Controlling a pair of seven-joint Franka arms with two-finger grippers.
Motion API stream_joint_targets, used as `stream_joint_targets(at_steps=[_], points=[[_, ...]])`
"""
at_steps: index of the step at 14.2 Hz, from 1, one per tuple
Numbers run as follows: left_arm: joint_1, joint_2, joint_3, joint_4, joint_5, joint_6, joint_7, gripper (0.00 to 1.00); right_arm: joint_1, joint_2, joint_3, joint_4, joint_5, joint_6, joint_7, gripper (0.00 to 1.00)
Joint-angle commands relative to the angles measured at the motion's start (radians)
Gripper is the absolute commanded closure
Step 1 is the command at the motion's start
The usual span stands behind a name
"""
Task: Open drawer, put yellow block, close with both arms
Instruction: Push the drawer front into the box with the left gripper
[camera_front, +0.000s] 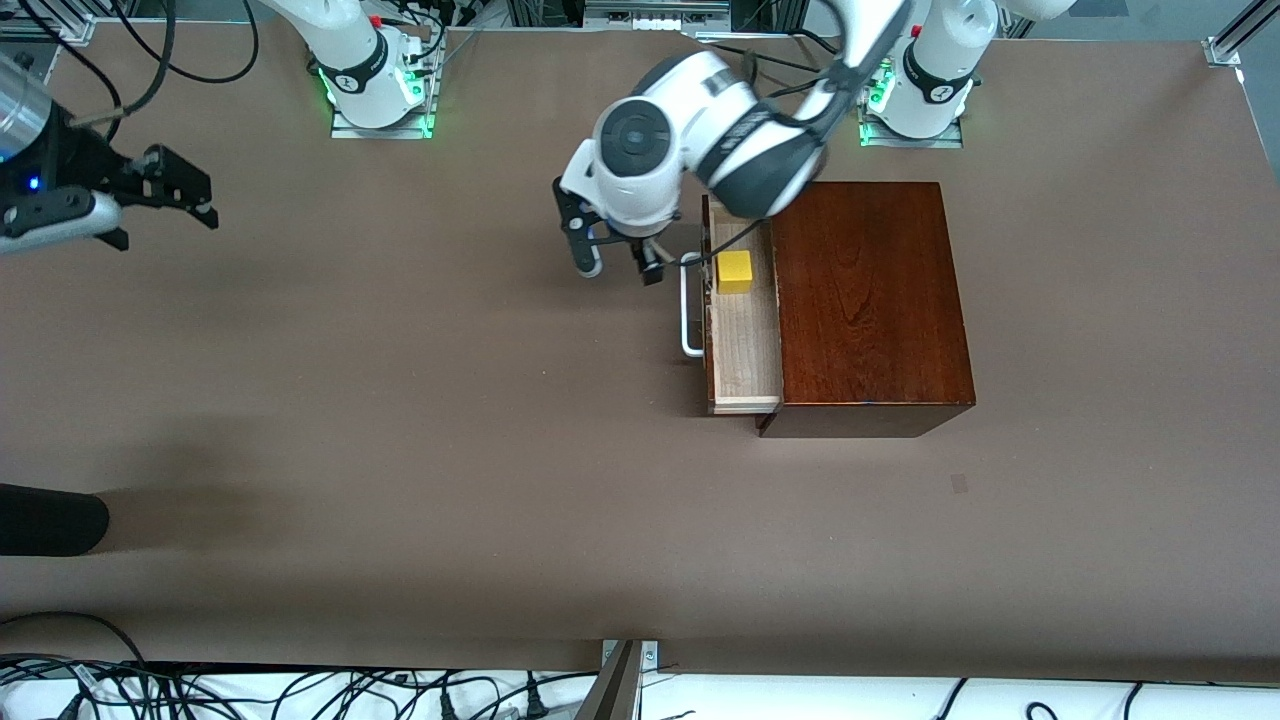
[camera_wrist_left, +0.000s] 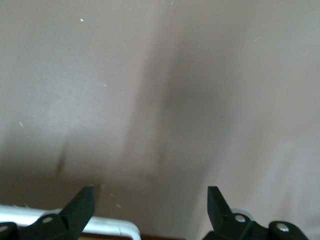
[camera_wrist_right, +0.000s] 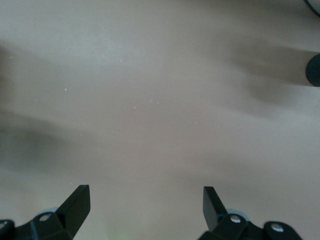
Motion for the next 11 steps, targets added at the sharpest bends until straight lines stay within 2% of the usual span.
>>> stream_joint_targets(at_steps=[1, 5, 7, 11], points=[[-0.030, 0.047, 0.009, 0.026, 0.117, 0.055, 0.039, 0.00, -0.111, 0.011, 0.113, 0.037, -0.001, -0.063, 0.013, 0.00], [0.013, 0.059, 0.011, 0.022, 0.143, 0.054, 0.403, 0.00, -0.134, -0.038, 0.119, -0.022, -0.005, -0.094, 0.021, 0.00], [0.021, 0.061, 0.012, -0.009, 0.138, 0.044, 0.418, 0.00, -0.134, -0.043, 0.119, -0.026, -0.005, -0.120, 0.021, 0.00], [0.050, 0.096, 0.023, -0.011, 0.146, 0.028, 0.422, 0.00, -0.125, -0.065, 0.124, -0.044, -0.023, -0.111, 0.013, 0.00]])
